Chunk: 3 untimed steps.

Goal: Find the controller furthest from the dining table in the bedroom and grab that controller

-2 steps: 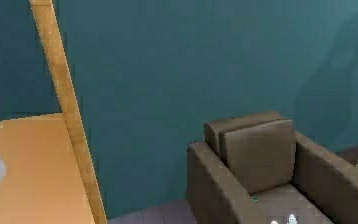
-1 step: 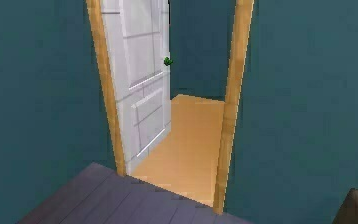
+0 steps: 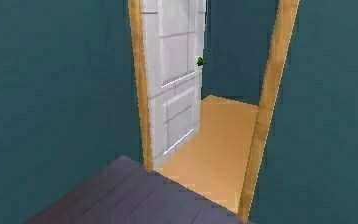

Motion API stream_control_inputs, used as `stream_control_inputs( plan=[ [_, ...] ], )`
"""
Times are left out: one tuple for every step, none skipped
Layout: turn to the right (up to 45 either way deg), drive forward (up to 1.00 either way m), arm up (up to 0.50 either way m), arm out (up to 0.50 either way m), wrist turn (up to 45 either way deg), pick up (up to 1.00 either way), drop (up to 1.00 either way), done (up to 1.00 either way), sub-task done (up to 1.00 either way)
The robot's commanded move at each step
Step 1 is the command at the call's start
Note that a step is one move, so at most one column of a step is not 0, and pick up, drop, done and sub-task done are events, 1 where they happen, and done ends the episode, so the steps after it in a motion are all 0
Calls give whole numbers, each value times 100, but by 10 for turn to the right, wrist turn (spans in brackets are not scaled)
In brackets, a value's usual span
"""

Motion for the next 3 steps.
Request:
stream_control_inputs(
  plan=[
    [450, 0, 0, 0, 0, 0, 0, 0, 0],
    [450, 0, 0, 0, 0, 0, 0, 0, 0],
    [300, 0, 0, 0, 0, 0, 0, 0, 0]
  ],
)
